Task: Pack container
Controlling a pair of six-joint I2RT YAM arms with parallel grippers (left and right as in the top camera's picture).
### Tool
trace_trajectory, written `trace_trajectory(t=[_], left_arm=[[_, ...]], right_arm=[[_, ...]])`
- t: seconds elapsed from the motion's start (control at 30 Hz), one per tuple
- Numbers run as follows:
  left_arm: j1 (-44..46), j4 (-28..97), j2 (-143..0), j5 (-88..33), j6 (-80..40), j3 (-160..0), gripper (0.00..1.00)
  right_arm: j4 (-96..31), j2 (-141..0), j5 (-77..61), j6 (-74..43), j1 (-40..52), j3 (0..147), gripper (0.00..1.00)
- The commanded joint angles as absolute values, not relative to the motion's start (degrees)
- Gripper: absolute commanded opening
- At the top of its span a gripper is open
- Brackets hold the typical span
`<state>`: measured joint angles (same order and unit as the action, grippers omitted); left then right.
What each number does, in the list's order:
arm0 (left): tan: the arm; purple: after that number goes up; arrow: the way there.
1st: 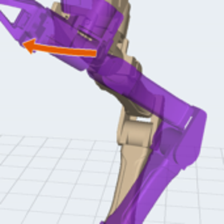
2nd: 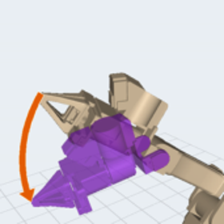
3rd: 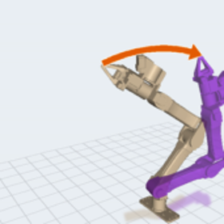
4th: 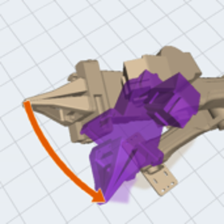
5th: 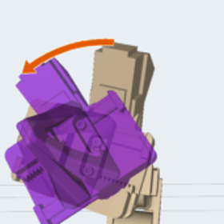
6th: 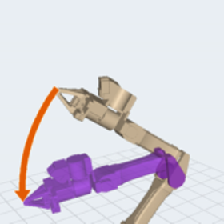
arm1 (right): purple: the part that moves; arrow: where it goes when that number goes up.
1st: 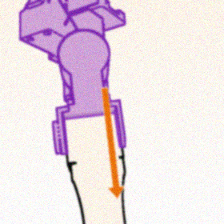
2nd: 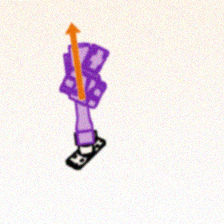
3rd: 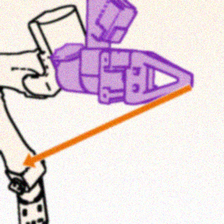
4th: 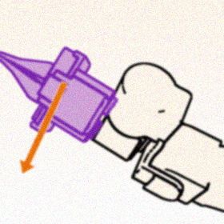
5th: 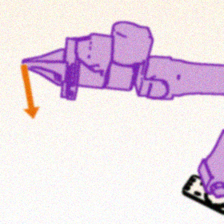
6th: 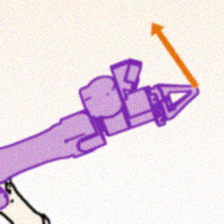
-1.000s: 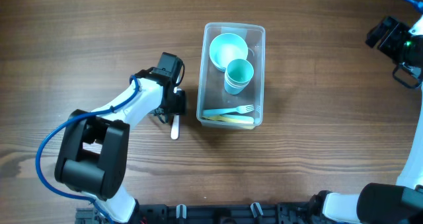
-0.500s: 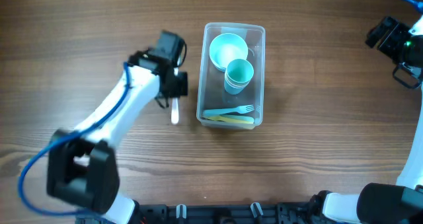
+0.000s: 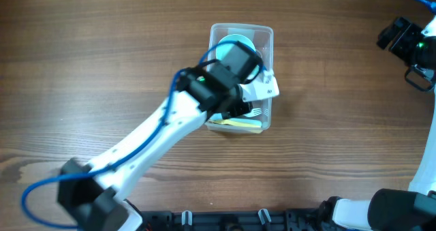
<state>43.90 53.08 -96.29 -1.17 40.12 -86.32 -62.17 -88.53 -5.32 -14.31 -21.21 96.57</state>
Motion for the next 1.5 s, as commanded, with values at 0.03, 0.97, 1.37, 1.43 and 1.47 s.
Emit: trace_trajectory(t=[0.03, 0.97, 1.37, 1.43, 1.47], left_arm=[[44.9, 53.3, -106.1, -3.7, 47.8, -86.3, 0.06], [11.7, 67.1, -81.2, 16.9, -14.4, -92.6, 1.0], [11.7, 67.0, -81.2, 16.9, -14.4, -92.6, 1.0], [11.7, 66.9, -81.2, 16.9, -14.4, -92.6, 1.0], [11.7, 67.0, -81.2, 16.9, -14.4, -92.6, 1.0]], right_arm=[[-62.2, -89.1, -5.6, -15.2, -21.2, 96.6, 1.0], [-62.2, -89.1, -5.6, -15.2, -21.2, 96.6, 1.0], [-62.2, -83.8, -5.6, -15.2, -19.6, 96.6, 1.0], [-62.2, -79.5, -5.5, -15.0, -15.6, 96.6, 1.0], [-62.2, -77.8, -4.0, -15.0, -13.6, 96.6, 1.0]])
